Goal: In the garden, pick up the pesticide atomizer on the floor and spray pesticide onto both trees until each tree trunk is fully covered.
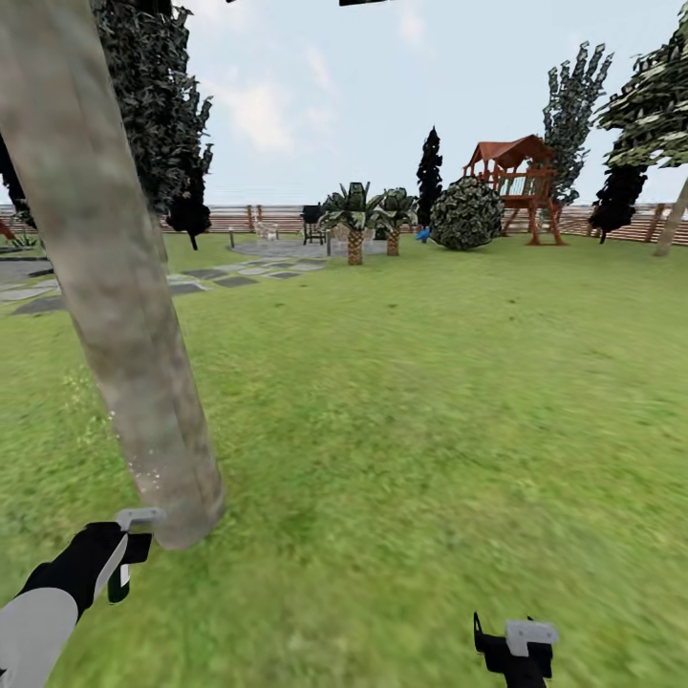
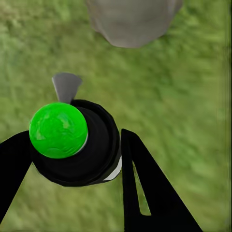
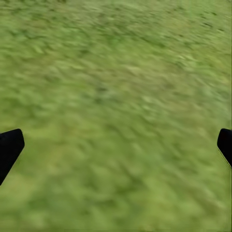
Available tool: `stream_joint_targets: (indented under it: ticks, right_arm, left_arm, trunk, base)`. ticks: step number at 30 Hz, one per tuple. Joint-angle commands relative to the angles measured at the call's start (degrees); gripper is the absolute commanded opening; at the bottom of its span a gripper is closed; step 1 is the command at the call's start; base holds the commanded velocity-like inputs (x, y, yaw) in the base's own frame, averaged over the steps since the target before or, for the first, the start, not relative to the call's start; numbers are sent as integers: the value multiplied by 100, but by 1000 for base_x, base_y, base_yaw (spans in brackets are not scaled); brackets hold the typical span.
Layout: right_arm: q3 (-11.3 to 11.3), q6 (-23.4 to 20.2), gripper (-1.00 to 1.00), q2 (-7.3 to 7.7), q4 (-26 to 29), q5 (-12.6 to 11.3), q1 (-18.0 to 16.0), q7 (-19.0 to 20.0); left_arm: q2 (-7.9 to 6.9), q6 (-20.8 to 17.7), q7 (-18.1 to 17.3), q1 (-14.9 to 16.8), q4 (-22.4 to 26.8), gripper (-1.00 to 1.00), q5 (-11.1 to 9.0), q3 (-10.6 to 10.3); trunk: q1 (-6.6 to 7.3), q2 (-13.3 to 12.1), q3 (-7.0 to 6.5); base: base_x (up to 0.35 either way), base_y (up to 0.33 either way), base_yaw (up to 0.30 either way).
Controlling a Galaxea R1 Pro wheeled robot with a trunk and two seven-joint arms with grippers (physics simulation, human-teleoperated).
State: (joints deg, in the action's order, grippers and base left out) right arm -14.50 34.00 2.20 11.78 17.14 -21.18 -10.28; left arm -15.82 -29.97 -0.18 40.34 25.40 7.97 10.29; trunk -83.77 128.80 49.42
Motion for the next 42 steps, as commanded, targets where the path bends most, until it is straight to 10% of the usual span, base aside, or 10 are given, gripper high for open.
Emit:
stream_joint_targets:
  ticks: [1,42]
  right_arm:
    - [0,1,100,0,0,0,0,0]
    - [0,-1,100,-2,-2,0,0,0]
  left_arm:
    - [0,0,0,0,0,-100,3,0]
    - [0,0,0,2,0,-100,8,0]
  trunk:
    - [0,0,0]
    - [0,0,0]
  base:
    - [235,-197,3]
    - [125,-249,142]
